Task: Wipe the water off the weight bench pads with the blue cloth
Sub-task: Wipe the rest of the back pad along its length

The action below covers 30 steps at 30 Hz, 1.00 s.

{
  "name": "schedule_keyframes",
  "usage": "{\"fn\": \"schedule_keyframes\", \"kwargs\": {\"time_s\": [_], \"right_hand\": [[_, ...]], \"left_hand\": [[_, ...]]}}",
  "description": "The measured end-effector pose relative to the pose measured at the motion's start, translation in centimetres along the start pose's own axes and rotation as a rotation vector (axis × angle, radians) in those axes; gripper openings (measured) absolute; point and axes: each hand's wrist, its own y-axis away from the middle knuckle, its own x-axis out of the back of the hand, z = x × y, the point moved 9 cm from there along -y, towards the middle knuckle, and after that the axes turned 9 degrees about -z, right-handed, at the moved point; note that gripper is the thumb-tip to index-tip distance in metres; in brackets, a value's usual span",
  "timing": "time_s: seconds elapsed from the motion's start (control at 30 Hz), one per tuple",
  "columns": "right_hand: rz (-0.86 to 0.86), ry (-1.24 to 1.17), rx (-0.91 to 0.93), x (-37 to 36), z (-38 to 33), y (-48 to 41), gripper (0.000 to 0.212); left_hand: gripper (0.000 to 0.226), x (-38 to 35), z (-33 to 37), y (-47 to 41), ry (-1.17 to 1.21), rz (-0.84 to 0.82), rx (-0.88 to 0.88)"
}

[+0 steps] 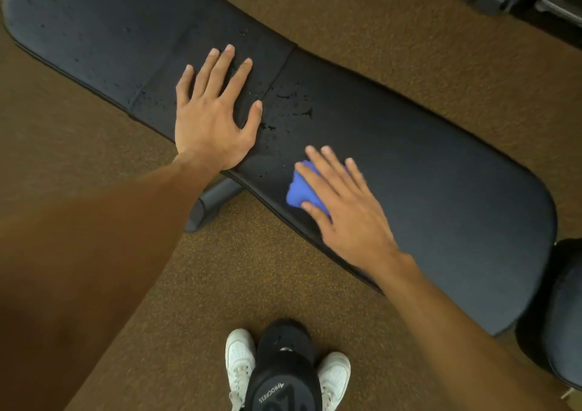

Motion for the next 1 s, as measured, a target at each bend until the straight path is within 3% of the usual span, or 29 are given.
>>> {"fn": "schedule_keyframes", "kwargs": {"time_s": [0.1, 0.17, 0.37, 0.43, 0.57, 0.8, 1.0], "right_hand": [[0.092, -0.097, -0.245, 1.1, 3.4, -1.4, 0.058], [0.12, -0.101, -0.309, 1.5, 2.6, -3.5, 0.059], [-0.002, 0.006, 0.076, -0.5, -2.2, -0.8, 0.061], [0.034, -0.031, 0.043, -0.1, -0.2, -0.4, 0.061], [0.132, -0.106, -0.221, 0.9, 1.8, -3.5, 0.059], [0.005, 0.006, 0.125, -0.9, -2.2, -0.7, 0.06], [0.185, -0.124, -0.137, 0.4, 0.4, -3.0, 0.058]], "left_hand": [[0.064, 0.1, -0.1, 0.0, 0.001, 0.0, 0.002], [0.064, 0.0, 0.1, 0.0, 0.005, 0.001, -0.004], [0.063, 0.0, 0.2, 0.0, 0.011, 0.01, -0.011], [0.063, 0.0, 0.2, 0.0, 0.005, 0.013, -0.012], [0.063, -0.2, 0.1, 0.0, 0.01, 0.015, -0.017], [0.063, -0.3, -0.1, 0.0, 0.011, 0.028, -0.029], [0.065, -0.5, -0.4, 0.0, 0.042, 0.062, -0.018]]}}
